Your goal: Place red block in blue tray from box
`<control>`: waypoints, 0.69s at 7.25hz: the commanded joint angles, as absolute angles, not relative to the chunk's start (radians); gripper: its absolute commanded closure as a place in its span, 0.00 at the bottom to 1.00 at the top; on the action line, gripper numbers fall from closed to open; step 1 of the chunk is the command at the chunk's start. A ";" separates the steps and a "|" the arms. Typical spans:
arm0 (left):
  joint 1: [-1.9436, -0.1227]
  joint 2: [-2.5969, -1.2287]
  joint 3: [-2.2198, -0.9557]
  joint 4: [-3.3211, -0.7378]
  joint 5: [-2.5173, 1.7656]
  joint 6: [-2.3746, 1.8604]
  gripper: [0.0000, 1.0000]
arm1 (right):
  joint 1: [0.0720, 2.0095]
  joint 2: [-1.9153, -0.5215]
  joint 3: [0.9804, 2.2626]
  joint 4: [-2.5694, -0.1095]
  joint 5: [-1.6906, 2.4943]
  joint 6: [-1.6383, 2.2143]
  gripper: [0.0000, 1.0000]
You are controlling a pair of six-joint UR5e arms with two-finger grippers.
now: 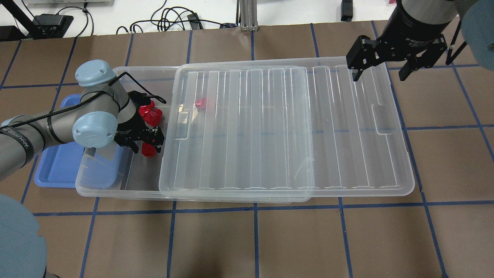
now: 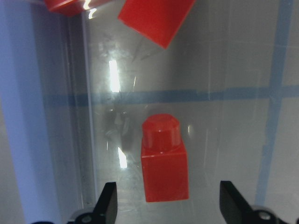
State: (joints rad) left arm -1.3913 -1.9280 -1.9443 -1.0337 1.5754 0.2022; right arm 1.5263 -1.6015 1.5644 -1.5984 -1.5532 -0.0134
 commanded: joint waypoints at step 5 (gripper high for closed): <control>-1.404 -1.843 -1.795 -1.222 1.578 0.134 1.00 | 1.526 -1.601 1.565 -1.597 -1.554 -0.014 0.00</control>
State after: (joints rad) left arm -1.3969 -1.8727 -1.8618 -1.1214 1.5785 0.1594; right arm 1.5263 -1.6025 1.5647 -1.5974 -1.5538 -0.0128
